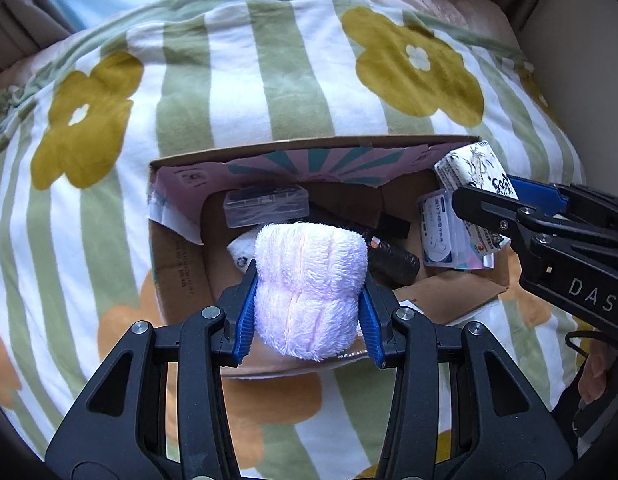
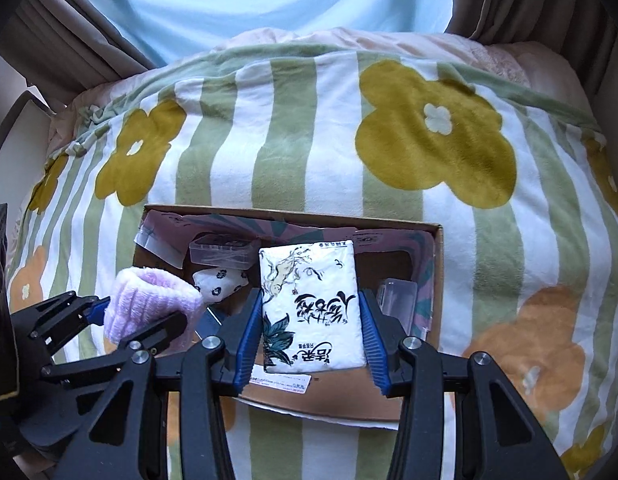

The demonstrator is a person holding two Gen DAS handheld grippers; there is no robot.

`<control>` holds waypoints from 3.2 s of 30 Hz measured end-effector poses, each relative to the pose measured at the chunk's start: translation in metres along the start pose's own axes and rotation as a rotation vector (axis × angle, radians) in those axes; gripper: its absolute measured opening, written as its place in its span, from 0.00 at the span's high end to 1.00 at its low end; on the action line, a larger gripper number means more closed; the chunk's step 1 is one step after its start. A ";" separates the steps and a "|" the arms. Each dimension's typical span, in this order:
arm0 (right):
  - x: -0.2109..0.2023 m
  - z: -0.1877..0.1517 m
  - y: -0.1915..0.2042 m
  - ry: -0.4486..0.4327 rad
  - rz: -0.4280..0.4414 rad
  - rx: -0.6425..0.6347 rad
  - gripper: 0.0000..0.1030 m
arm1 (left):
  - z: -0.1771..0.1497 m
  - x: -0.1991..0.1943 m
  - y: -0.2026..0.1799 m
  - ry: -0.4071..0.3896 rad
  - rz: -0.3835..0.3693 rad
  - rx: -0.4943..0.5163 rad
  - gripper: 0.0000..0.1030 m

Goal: Organize objects
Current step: 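Lift and carry the towel roll and tissue pack over the cardboard box, then open the left tool dropping the towel while the right tool releases the tissue pack, then withdraw both open tools up from the box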

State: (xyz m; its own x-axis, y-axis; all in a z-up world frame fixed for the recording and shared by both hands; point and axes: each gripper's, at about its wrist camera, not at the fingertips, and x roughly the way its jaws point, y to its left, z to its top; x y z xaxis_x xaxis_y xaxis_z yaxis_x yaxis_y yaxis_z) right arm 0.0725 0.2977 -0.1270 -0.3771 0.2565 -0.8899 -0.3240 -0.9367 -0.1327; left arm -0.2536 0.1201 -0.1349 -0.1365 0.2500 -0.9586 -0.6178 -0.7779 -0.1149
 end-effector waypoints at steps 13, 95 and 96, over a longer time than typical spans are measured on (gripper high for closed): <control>0.089 0.011 -0.009 0.140 0.074 0.096 0.58 | 0.000 0.086 -0.010 0.124 -0.010 0.111 0.61; -0.174 -0.149 0.066 -0.217 -0.225 0.018 0.02 | -0.168 -0.190 0.006 -0.262 0.000 -0.066 0.00; -0.174 -0.150 0.066 -0.219 -0.226 0.016 0.02 | -0.169 -0.191 0.005 -0.264 0.004 -0.062 0.00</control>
State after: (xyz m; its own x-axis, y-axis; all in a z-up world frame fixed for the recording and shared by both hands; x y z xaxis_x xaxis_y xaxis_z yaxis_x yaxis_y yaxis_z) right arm 0.2468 0.1556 -0.0458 -0.4712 0.5046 -0.7235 -0.4338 -0.8467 -0.3081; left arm -0.1004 -0.0290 0.0035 -0.3406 0.3823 -0.8590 -0.5697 -0.8107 -0.1348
